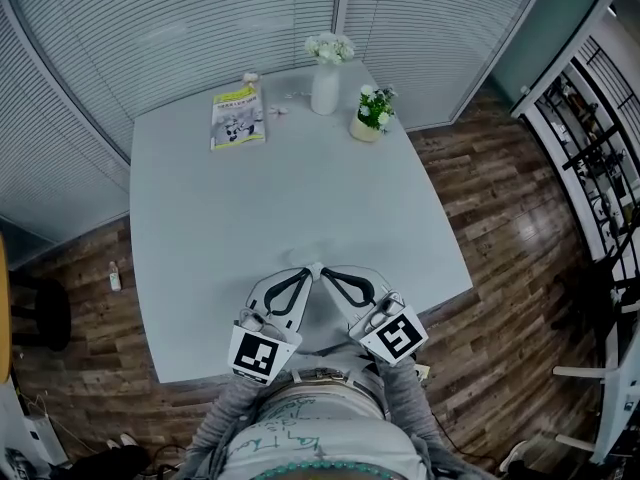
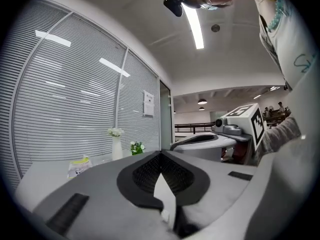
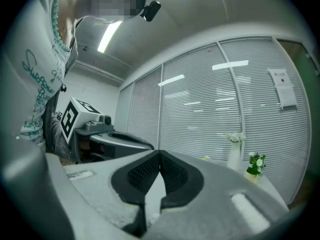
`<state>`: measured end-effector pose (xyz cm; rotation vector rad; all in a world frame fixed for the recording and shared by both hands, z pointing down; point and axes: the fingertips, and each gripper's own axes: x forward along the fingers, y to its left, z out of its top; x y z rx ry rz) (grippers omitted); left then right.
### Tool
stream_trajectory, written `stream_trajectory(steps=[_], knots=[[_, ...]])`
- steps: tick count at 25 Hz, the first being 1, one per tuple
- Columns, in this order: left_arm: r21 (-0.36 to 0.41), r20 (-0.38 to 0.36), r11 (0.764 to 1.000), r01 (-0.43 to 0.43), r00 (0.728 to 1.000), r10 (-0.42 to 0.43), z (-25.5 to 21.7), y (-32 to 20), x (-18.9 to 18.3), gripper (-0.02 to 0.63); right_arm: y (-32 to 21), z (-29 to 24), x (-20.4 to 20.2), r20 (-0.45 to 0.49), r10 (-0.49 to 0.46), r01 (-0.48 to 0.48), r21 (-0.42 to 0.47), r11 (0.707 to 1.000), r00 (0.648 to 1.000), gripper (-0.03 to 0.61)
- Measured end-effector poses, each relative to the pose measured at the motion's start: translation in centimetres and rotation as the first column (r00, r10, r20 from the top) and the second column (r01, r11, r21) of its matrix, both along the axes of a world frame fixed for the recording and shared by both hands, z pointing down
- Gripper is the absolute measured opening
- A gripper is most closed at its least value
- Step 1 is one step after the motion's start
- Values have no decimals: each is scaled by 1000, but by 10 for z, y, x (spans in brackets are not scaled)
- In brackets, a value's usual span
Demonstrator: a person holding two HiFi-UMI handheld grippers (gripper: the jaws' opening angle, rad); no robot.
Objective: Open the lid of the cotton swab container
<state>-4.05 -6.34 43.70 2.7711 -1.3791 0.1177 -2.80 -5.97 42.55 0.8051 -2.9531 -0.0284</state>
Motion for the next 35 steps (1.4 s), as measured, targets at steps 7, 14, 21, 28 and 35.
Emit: stream_trajectory(steps=[7,14,21,28,35], knots=[[28,-15,1000,6,1000,-6,-9,-3,6,-2,-3,-4,5,-11,-3,3,0,1000,1000,2],[13,-24,1000,27,999,-26,-3,-9,2,-2,-8,-1,3,-16,-6,6,-2,1000,1000,2],[-9,-28,999,37,999,-37,0,-6,1,-2,-6,-3,1,-6,-18,18,-2,1000,1000,2],[-7,-20,999,39,999,-39,2,-7,1,-2,-6,-1,-1,-13,-26,26,-4,1000,1000,2],[-15,-16,999,40,999,-40,6,-9,1,-2,-7,0,-4,-16,-37,36,-5,999,999,2]])
